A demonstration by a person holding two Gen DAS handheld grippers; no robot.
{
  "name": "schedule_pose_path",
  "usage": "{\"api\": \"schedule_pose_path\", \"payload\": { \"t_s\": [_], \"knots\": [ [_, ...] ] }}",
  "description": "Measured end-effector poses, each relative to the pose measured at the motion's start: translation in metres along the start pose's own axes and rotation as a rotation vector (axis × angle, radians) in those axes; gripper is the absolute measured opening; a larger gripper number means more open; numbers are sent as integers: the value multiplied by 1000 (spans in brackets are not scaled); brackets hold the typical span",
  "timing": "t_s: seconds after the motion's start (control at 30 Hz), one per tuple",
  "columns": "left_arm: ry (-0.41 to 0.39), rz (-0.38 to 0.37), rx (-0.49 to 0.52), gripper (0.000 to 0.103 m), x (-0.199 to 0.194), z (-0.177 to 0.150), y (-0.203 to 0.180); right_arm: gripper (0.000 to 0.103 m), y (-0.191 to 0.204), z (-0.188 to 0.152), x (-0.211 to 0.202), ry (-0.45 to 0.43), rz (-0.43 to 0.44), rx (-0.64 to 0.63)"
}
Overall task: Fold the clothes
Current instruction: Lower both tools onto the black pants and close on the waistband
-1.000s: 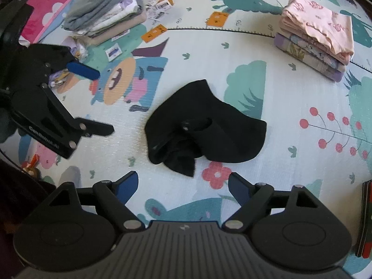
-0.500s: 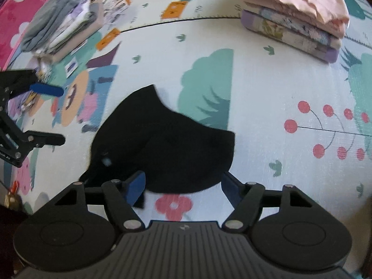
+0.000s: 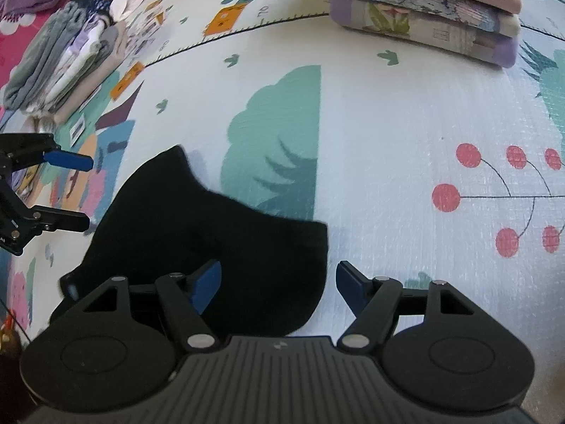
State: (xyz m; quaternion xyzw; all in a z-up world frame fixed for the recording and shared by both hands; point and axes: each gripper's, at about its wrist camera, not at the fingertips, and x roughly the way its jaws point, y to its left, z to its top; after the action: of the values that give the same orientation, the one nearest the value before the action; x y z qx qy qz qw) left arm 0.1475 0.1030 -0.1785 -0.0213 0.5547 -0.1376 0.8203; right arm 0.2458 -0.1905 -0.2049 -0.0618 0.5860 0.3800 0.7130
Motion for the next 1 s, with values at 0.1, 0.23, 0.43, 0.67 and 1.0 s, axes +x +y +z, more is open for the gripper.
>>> {"api": "schedule_pose_path", "payload": {
  "t_s": [0.1,0.23,0.43,0.67,1.0],
  "knots": [
    [6,-17,-10,77,11,4,7,72,-7,1,7,-23,5,12],
    [10,-43,-30,76,24,9,12,72,-16,1,15,-39,17,25],
    [29,-90,-24,71,41,18,8,73,-20,-3,17,-94,45,30],
    [55,-90,-10,41,56,21,6,47,-20,-8,16,-124,60,14],
    [13,-93,42,6,34,20,-1,15,-23,-13,9,-141,85,56]
  ]
}}
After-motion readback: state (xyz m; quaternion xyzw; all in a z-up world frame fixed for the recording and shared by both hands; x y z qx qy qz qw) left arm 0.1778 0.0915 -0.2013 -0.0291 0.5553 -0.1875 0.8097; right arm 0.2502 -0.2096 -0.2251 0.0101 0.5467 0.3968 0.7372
